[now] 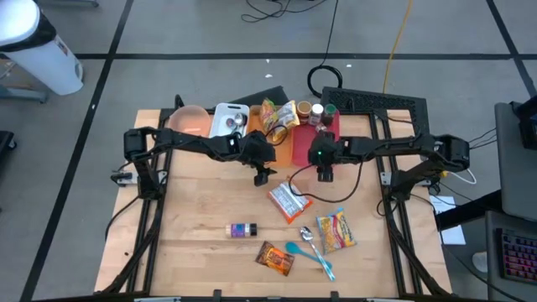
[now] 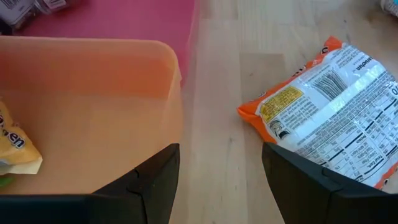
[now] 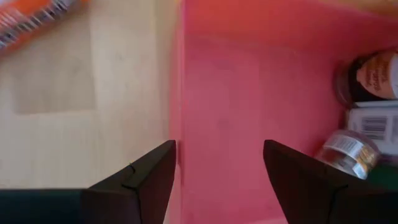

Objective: Pick & Place Food Item
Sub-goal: Adjust the orange bin on the table, then adjust the brown seasoning bottle in the red bin

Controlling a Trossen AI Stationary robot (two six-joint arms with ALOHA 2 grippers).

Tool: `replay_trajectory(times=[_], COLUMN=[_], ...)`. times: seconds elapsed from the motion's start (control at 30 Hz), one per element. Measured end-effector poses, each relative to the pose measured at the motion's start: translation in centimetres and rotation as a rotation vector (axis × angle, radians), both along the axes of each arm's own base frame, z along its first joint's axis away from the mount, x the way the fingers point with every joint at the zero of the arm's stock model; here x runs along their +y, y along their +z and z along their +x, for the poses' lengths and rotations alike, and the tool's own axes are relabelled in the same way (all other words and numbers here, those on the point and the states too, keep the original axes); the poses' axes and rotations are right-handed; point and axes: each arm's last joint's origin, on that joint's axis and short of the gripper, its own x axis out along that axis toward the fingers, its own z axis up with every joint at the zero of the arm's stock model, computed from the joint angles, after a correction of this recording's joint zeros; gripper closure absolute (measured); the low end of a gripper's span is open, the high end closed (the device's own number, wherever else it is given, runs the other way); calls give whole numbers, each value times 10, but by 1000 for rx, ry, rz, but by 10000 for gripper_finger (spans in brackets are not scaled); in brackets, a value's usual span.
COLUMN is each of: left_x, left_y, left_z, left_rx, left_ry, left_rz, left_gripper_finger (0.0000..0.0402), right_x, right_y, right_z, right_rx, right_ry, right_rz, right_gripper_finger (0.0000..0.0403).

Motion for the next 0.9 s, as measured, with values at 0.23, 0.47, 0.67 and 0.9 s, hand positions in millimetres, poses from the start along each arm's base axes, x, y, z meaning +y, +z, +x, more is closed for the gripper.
replay_trajectory(times=[0.23,0.47,0.67,0.9], left_x=[1,2,1,-2], left_y=[3,6,7,13], left_z=[3,5,5,5], left_rx=[-46,-79,-96,-139], left_ry=[-2,-9,-51,-112], left_rz=[17,16,-39,-95], left_gripper_finger=[163,163,163,163], right_x=[-1,-1,3,7], right_y=[-3,-2,0,16], right_z=[-2,-2,-1,-4], right_rx=[28,15,-32,-142], right_ry=[-1,8,73,100], right_rz=[-36,-20,95,142], right_gripper_finger=[175,175,175,175])
